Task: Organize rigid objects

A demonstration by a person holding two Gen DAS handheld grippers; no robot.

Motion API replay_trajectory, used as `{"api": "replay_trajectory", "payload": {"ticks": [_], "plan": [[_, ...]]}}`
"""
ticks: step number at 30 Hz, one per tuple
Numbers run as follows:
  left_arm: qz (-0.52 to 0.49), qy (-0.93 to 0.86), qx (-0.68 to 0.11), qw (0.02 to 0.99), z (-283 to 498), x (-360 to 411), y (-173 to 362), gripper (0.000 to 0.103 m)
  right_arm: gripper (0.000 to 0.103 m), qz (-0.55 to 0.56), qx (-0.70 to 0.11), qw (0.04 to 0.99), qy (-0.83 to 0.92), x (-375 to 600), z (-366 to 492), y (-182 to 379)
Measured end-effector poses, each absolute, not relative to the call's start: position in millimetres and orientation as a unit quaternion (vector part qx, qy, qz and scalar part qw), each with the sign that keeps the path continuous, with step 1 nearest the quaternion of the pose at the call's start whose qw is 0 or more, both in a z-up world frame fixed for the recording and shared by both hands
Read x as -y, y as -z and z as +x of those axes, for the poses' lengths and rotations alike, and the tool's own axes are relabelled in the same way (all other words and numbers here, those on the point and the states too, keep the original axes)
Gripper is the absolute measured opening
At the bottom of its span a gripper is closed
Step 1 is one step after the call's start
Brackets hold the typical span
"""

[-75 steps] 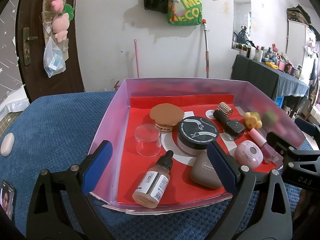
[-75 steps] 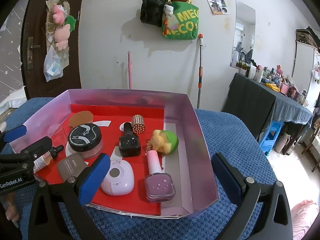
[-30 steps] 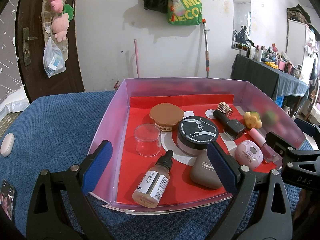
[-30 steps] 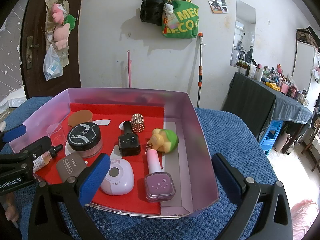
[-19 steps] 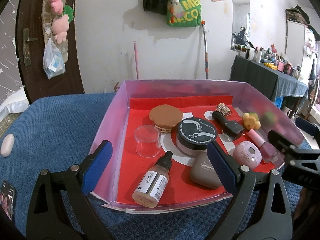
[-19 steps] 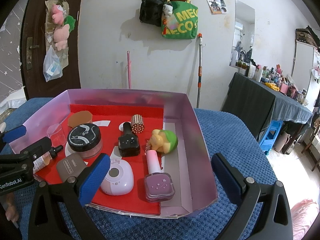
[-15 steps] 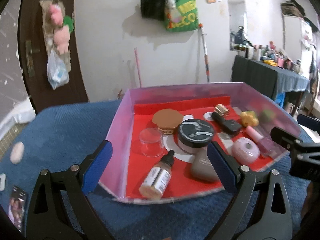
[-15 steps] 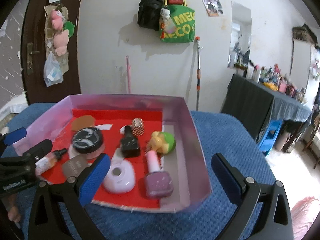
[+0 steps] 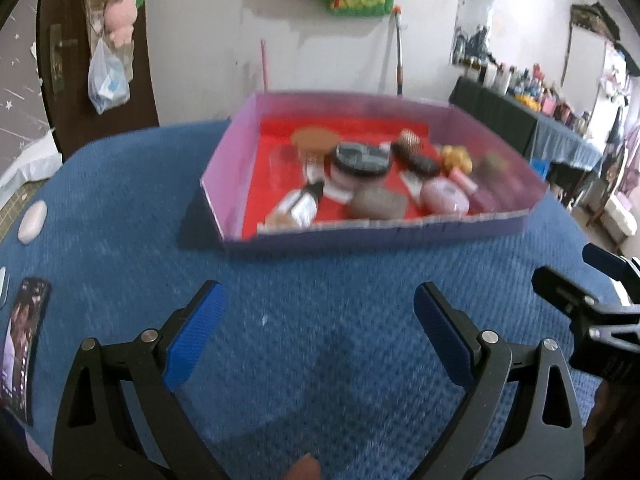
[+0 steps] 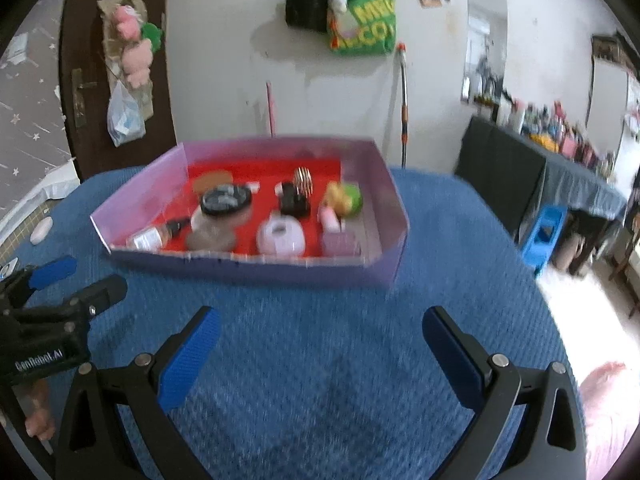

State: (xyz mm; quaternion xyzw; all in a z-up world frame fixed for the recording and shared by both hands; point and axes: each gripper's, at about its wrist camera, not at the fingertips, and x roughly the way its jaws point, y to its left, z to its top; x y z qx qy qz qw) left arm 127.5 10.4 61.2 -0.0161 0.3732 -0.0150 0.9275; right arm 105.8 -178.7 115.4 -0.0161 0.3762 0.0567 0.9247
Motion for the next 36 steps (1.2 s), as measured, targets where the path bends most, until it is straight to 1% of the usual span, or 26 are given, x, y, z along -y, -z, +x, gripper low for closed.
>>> {"api": "replay_trajectory", "payload": {"ticks": [10,19,23,27,36], "plan": [[-0.011,0.005,-0.426,0.904,134.2,-4.7,-37.1,0.097,0.103,-0.035,-0.432,0.901,-0.026,179.3,113.6,-89.4],[-0.006,-0.009,-0.446,0.895,140.9,-4.4,-29.8,0.097,0.103,-0.032,-0.479,0.877,-0.021,181.7,125.9,-77.0],[-0.004,-0.013,-0.446,0.895,140.9,-3.6,-29.2,0.097,0.103,-0.021,-0.486,0.874,-0.021,185.0,127.2,-75.9],[-0.009,-0.019,-0.45,0.893,142.7,-5.2,-27.7,0.102,0.103,-0.025,-0.486,0.873,-0.018,183.4,128.2,-76.6],[-0.01,-0.02,-0.449,0.893,143.8,-5.8,-27.5,0.103,0.103,-0.02,-0.487,0.873,-0.019,187.4,132.4,-77.2]]}}
